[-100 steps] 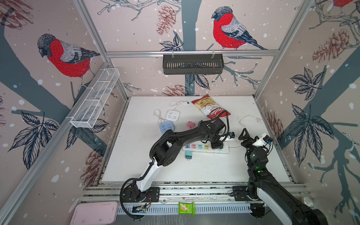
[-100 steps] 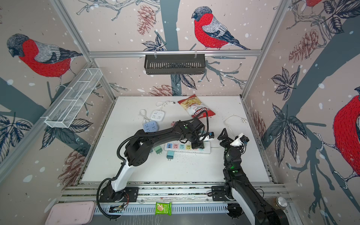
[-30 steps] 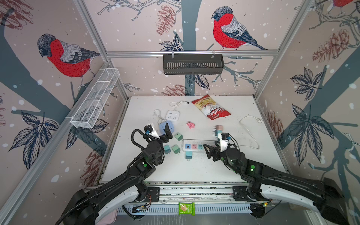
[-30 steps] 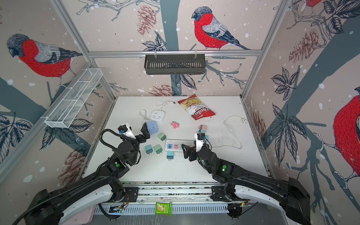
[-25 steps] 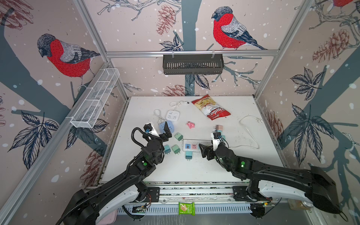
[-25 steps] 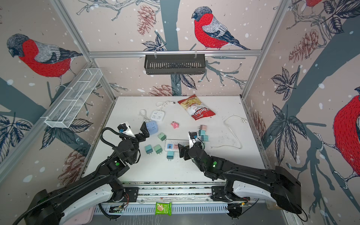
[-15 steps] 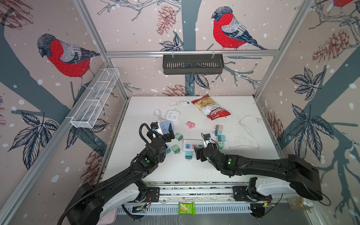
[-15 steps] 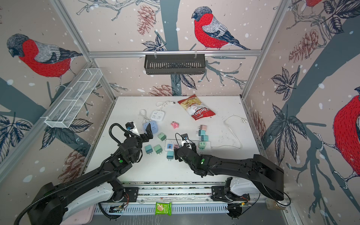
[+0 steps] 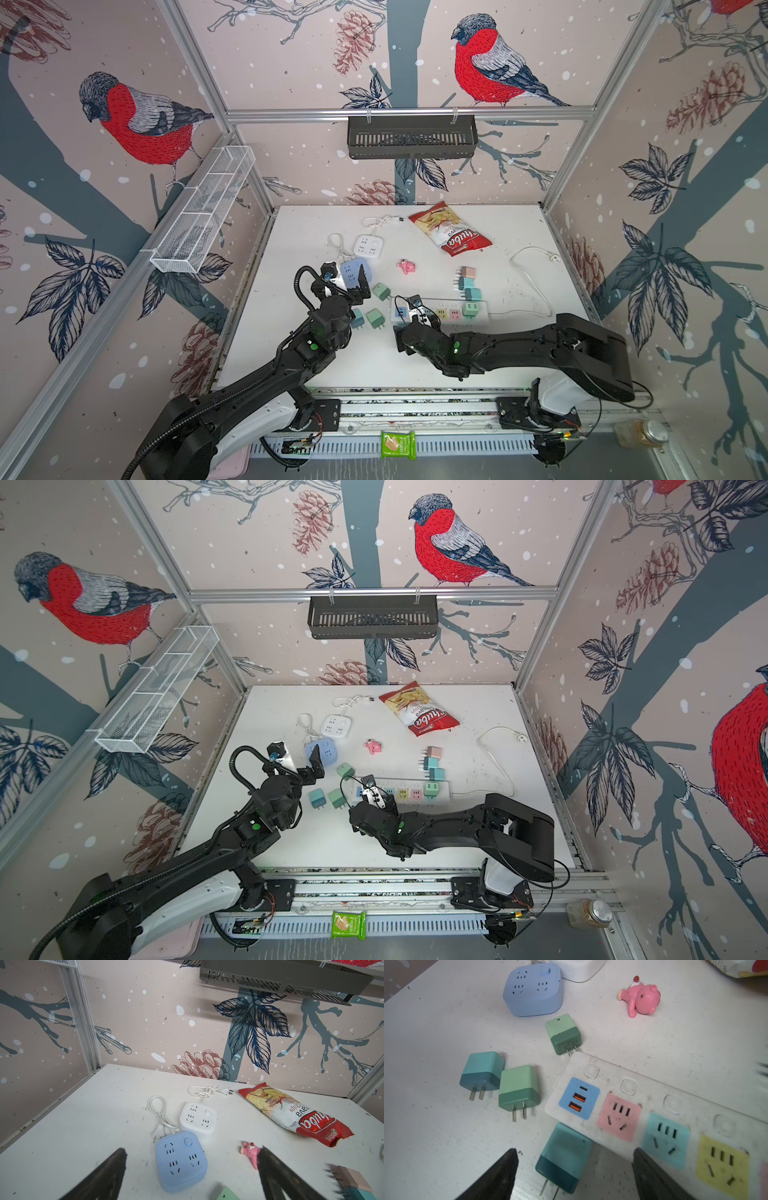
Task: Insert the plug
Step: 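Reach the right gripper toward a teal adapter beside the strip while the left draws back, then close the right gripper on the teal adapter and lift it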
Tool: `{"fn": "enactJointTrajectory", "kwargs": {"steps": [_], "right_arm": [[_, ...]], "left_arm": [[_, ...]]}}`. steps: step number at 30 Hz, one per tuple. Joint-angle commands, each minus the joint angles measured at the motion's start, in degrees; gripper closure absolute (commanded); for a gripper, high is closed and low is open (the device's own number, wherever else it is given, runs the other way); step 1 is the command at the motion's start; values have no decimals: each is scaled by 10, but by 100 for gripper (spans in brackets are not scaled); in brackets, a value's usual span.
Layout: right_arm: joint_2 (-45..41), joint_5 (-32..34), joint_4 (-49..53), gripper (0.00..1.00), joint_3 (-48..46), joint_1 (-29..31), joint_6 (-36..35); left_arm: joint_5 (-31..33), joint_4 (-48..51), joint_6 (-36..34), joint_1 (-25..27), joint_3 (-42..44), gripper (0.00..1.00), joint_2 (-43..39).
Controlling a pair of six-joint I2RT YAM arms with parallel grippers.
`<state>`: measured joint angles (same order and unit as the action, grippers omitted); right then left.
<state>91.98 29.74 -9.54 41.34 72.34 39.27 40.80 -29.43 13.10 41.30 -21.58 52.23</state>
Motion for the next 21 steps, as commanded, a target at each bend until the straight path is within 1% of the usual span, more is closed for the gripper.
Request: {"fn": "enactJointTrajectory", "kwargs": {"steps": [1, 4, 12, 17, 21], "right_arm": [[22, -4, 5, 11, 3, 3, 15], [52, -13, 16, 11, 25, 4, 14], [104, 2, 35, 12, 50, 23, 25], [113, 22, 47, 19, 44, 27, 36], [127, 22, 44, 29, 47, 27, 38]], "left_arm": [[18, -17, -5, -1, -8, 3, 8], [16, -14, -3, -1, -12, 2, 8], [22, -15, -7, -1, -5, 2, -9], [19, -23, -6, -1, 0, 2, -12], [17, -22, -5, -1, -2, 2, -6]]}}
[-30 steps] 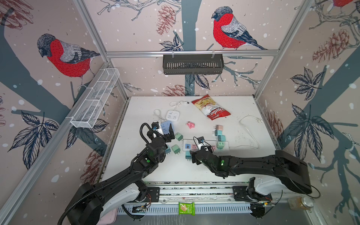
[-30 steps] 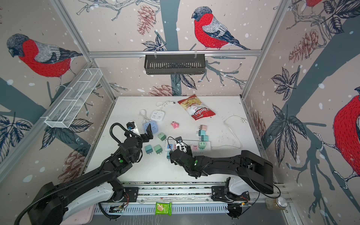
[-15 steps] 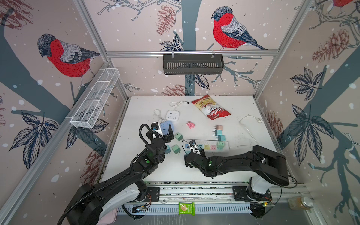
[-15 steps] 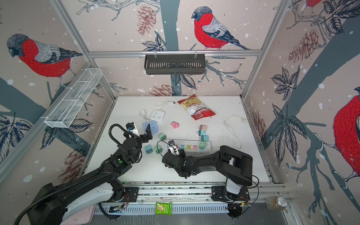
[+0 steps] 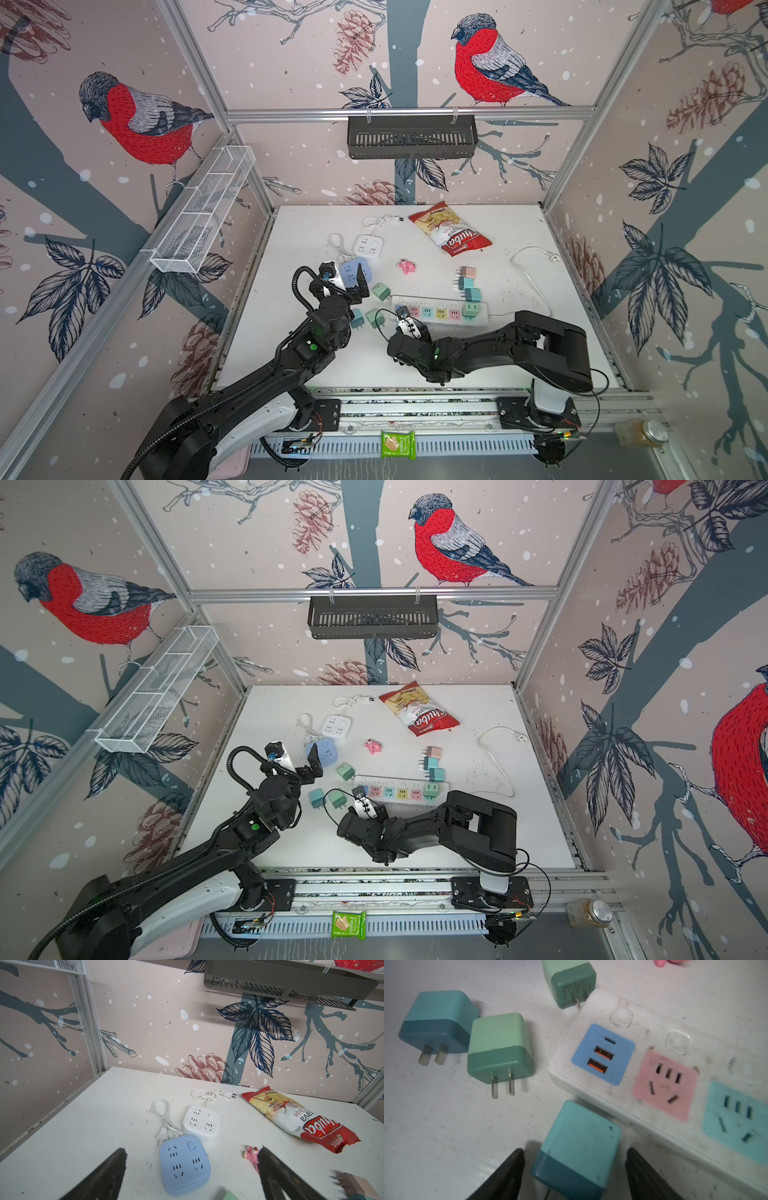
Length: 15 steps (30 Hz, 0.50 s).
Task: Insert the plug
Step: 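Close the right gripper on the teal adapter and lift it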
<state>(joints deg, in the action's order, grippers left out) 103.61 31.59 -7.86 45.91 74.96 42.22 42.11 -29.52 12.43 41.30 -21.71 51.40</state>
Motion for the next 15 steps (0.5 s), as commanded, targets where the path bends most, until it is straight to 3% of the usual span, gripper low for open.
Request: {"fn": "enactJointTrajectory", "kwargs": {"steps": [1, 7, 15], "right_arm": [[15, 3, 27, 30, 4, 3, 9], [33, 0, 29, 35, 26, 10, 7], [54, 8, 40, 50, 43, 20, 8]], "left_arm": [[5, -19, 2, -1, -2, 3, 4], [-1, -18, 4, -1, 0, 2, -6], [-7, -16, 3, -1, 1, 2, -11]]}}
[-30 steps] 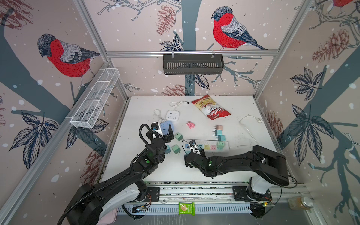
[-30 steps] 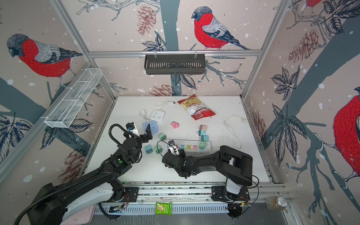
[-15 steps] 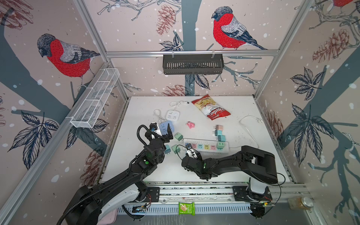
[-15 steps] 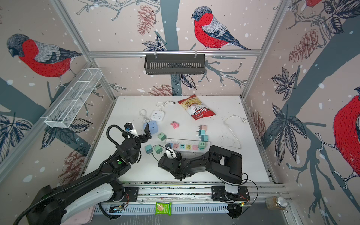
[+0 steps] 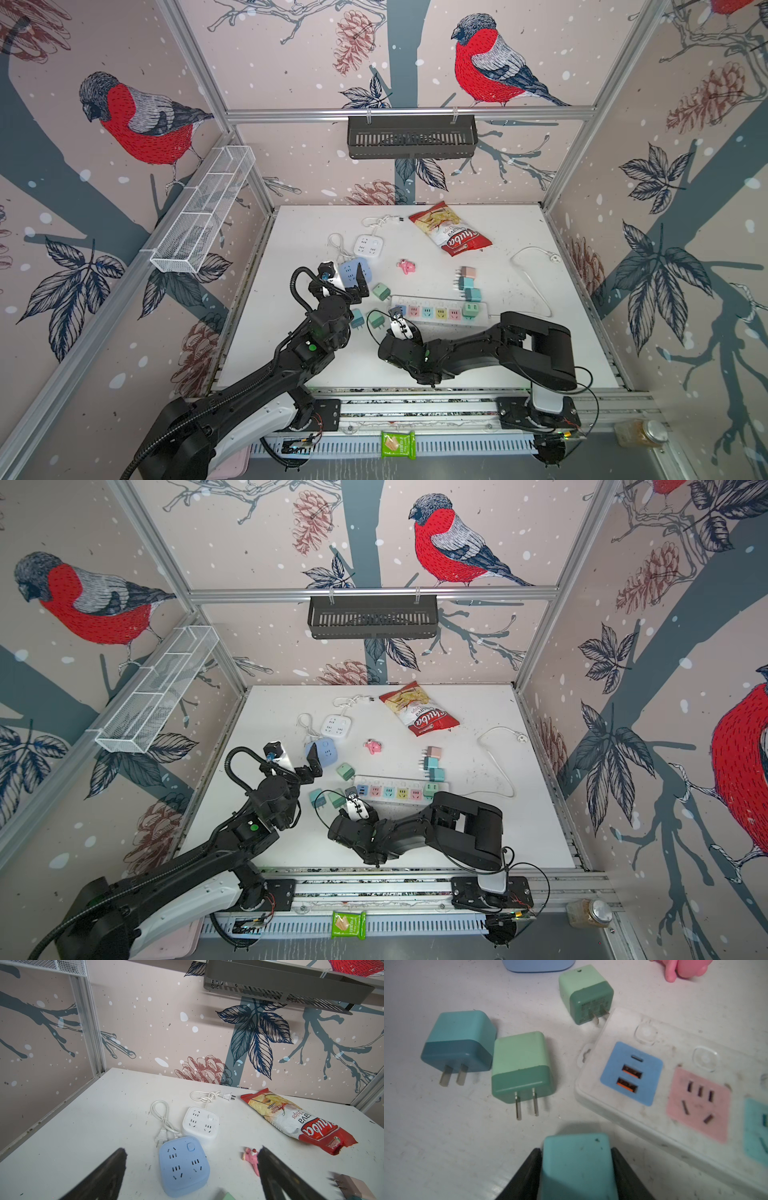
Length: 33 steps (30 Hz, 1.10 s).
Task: Insert the plug
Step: 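Close the right gripper on the teal adapter and lift it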
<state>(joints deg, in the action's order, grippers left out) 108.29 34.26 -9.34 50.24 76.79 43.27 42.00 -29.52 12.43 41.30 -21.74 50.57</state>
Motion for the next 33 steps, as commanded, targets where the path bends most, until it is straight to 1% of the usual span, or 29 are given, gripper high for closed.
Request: {"fn": "enactJointTrajectory", "kwargs": {"steps": [1, 4, 7, 10, 11, 13, 14, 19, 24, 27, 31, 33], "right_arm": [[6, -16, 58, 50, -1, 2, -1], [-1, -10, 65, 51, -7, 4, 2], [-7, -9, 64, 48, -15, 6, 3], [-4, -13, 58, 49, -17, 11, -2], [-1, -15, 57, 52, -16, 12, -5], [4, -16, 56, 64, -14, 13, -6], [5, -17, 55, 67, -14, 13, -6], [-20, -13, 41, 74, -31, 14, -16], [-105, -3, -7, 80, -81, 13, -61], [-173, 24, -28, 82, -120, 12, -83], [-269, 56, -48, 86, -172, 5, -117], [-322, 77, -54, 87, -198, 1, -133]], "left_arm": [[-6, -16, 3, -1, 1, 2, -3], [-10, -18, 3, -1, 2, 2, -3], [-14, -18, 1, -1, 1, 2, 0], [-17, -16, 3, -1, -1, 2, 1], [-18, -16, 2, -1, 0, 3, 1], [-18, -17, 3, -1, 0, 2, 0], [-18, -15, 3, -1, 0, 3, 0], [-31, -15, 5, 0, 0, 2, 0], [-56, -8, 8, -1, -7, 2, 5], [-76, -2, 13, -1, -11, 2, 6], [-123, -4, 12, -1, -14, 2, 7], [-158, -7, 8, -1, -16, 2, 8]]}}
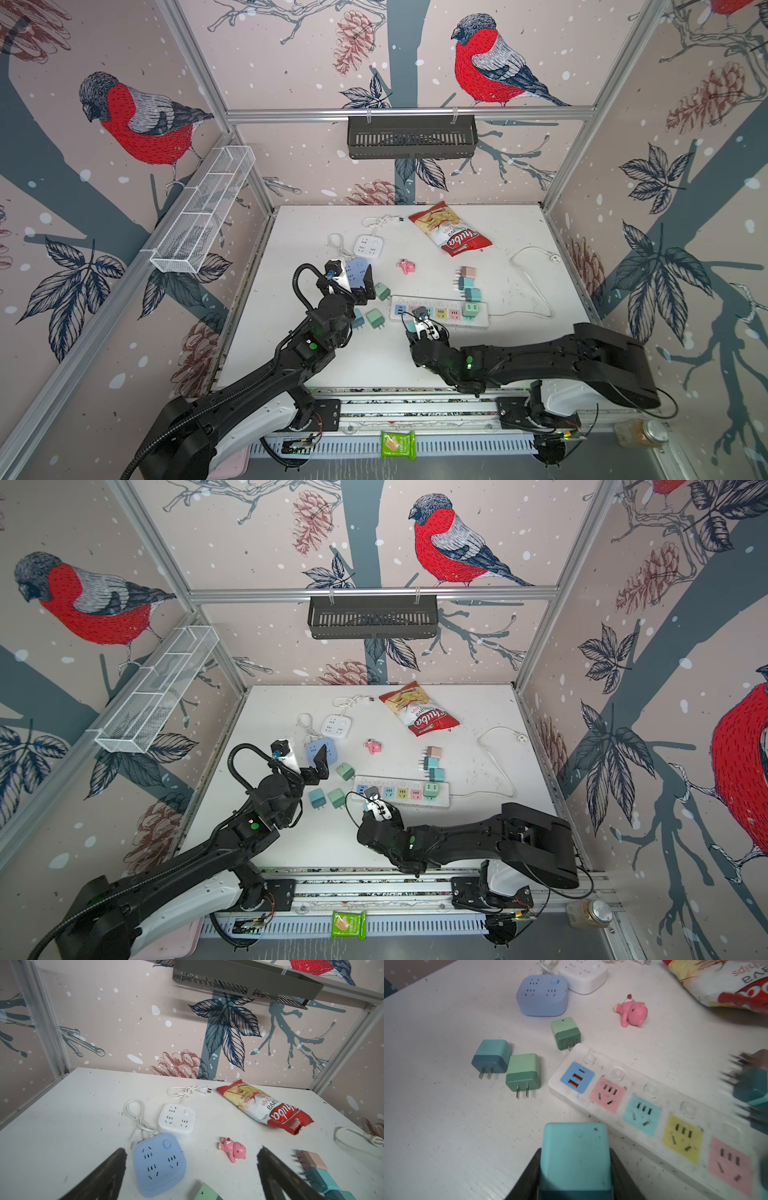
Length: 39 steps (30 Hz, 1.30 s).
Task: Insert the plug
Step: 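Close the right gripper on the teal adapter and lift it, then carry the teal adapter toward the left gripper while the left reaches to meet it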
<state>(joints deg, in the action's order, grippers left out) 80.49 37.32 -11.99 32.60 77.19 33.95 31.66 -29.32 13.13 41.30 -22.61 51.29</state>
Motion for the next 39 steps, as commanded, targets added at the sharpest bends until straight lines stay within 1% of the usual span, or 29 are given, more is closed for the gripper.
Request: {"fn": "enactJointTrajectory", "kwargs": {"steps": [1, 4, 5, 8, 10, 11, 12, 13, 15, 17, 18, 20, 21, 24, 27, 28, 32, 34, 36, 39], "right_arm": [[-67, 55, -28, 87, -31, -7, -46], [-140, 60, -52, 88, -67, -24, -81], [-160, 58, -71, 88, -80, -30, -105], [-214, 60, -152, 90, -130, -48, -165], [-245, 48, -209, 91, -163, -64, -192], [-259, 22, -244, 91, -183, -74, -214], [-271, -20, -290, 94, -206, -84, -260], [-278, -39, -347, 95, -231, -85, -290], [-283, -55, -467, 96, -284, -88, -336], [-279, -63, -524, 96, -302, -103, -353], [-279, -72, -515, 97, -299, -110, -358], [-283, -120, -464, 98, -281, -120, -374], [-281, -134, -455, 98, -277, -123, -387], [-275, -152, -488, 98, -289, -123, -434], [-271, -219, -522, 98, -303, -123, -503], [-268, -226, -530, 98, -305, -123, -517], [-243, -213, -544, 98, -293, -123, -543], [-229, -223, -557, 98, -289, -124, -562], [-211, -230, -595, 98, -294, -123, -585], [-186, -225, -642, 98, -298, -125, -622]], "left_arm": [[-72, -12, -1, -1, -7, 3, 1], [-135, -14, -7, -1, -10, 3, 3], [-163, -15, -11, -1, -12, 4, 2], [-238, -26, -27, 0, -11, 9, -2], [-273, -34, -35, 1, -11, 12, 0], [-292, -39, -39, 2, -11, 14, 2], [-310, -43, -43, 2, -12, 17, 6], [-326, -46, -46, 3, -13, 19, 10], [-365, -51, -53, 6, -19, 23, 22], [-398, -53, -58, 12, -26, 25, 35], [-414, -56, -60, 16, -30, 25, 42], [-445, -58, -63, 23, -38, 26, 54], [-461, -58, -64, 28, -42, 26, 61], [-495, -54, -76, 44, -56, 28, 79], [-515, -50, -84, 55, -66, 29, 95], [-523, -51, -82, 55, -67, 29, 99], [-564, -54, -79, 59, -76, 29, 110], [-582, -51, -75, 61, -83, 29, 116], [-603, -54, -72, 62, -87, 29, 122], [-615, -53, -67, 62, -94, 30, 132]]}}
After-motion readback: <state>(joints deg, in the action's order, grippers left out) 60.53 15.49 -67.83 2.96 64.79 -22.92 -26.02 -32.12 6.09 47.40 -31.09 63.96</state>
